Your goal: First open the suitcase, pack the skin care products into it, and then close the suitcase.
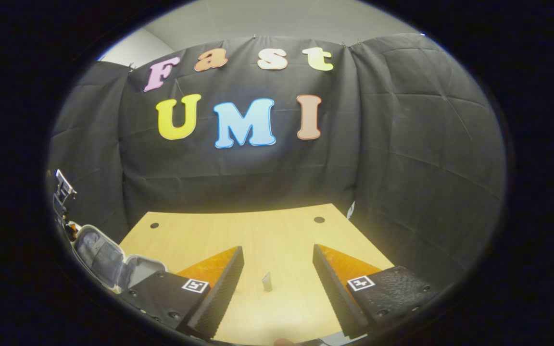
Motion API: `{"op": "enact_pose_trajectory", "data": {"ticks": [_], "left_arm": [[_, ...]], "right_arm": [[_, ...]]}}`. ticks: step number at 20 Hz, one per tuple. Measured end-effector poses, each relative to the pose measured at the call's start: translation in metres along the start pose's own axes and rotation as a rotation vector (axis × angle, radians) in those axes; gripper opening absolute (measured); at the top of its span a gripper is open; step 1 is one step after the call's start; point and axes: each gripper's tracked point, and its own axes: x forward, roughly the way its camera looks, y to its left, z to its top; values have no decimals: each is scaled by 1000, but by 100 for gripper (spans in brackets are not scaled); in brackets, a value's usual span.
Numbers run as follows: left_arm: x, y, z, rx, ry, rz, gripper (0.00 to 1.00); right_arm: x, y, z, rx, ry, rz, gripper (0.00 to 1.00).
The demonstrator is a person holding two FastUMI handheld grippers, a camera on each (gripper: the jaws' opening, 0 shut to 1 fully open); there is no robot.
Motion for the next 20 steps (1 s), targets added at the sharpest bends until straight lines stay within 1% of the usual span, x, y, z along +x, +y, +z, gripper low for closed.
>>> {"op": "enact_pose_trajectory", "data": {"ticks": [1, 2, 3, 4, 5, 6, 7, 9, 11, 13, 14, 15, 17, 19, 20], "left_arm": [[-6, -8, 0, 0, -10, -6, 81], [-11, -17, 4, 7, -24, -15, 91], [-15, -29, 10, 12, -41, -40, 91], [-22, -47, 17, 14, -60, -84, 91], [-30, -70, 23, 10, -85, -143, 91], [-39, -97, 33, 0, -111, -218, 91], [-51, -131, 44, -10, -140, -316, 92], [-87, -213, 64, -17, -192, -538, 92], [-126, -295, 73, 24, -209, -770, 92], [-159, -361, 88, 81, -215, -936, 92], [-172, -387, 94, 105, -208, -986, 92], [-179, -414, 101, 128, -203, -1019, 92], [-194, -452, 98, 153, -205, -1081, 92], [-217, -499, 84, 172, -191, -1151, 93], [-223, -515, 83, 176, -196, -1170, 92]], "right_arm": [[-1, 2, -2, 4, 7, 4, 87], [-1, 3, -3, 7, 11, 9, 88], [-1, 4, -3, 6, 12, 12, 88], [-1, 4, -3, 4, 10, 12, 88], [-2, 3, -3, 1, 9, 9, 88], [-2, 2, -5, 0, 10, 7, 88], [-3, 2, -6, 1, 13, 5, 88], [-6, -2, -10, 4, 21, -5, 88], [-8, -12, -14, 7, 29, -29, 88], [-12, -27, -18, 13, 34, -66, 88], [-14, -35, -19, 18, 37, -84, 88], [-17, -43, -21, 26, 43, -106, 88], [-21, -61, -25, 46, 55, -151, 88], [-25, -76, -32, 68, 73, -189, 88], [-27, -83, -35, 78, 81, -207, 88]]}}
